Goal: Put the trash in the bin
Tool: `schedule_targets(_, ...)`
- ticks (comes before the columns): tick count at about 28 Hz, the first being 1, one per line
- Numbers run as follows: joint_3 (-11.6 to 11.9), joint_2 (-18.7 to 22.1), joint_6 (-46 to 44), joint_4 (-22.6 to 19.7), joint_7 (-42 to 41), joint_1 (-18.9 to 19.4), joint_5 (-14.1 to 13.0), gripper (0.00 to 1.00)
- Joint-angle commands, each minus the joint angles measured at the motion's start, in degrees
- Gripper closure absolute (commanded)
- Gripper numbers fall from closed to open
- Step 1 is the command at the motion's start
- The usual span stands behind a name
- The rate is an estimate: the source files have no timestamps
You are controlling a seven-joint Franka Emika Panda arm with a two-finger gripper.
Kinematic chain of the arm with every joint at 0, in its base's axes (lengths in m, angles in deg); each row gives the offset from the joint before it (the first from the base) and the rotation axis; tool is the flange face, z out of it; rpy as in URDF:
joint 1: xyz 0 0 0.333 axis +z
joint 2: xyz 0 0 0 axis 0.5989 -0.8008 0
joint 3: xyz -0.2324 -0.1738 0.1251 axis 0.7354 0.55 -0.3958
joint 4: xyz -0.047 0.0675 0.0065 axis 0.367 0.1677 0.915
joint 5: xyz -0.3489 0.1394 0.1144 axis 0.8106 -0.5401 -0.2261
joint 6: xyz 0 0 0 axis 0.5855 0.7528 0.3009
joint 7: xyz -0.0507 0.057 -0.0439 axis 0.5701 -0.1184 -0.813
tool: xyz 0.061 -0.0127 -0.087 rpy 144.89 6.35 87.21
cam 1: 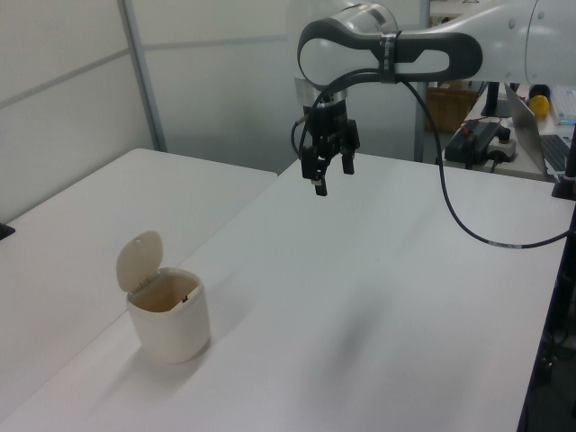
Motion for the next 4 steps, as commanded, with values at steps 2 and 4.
schedule_targets(2, 0.0, 2.2, -0.8, -2.7, -1.9, -0.2, -1.2, 0.00)
schedule_targets(4, -0.1, 2.3, -0.7, -3.3, -1.9, -0.1, -1.2, 0.00)
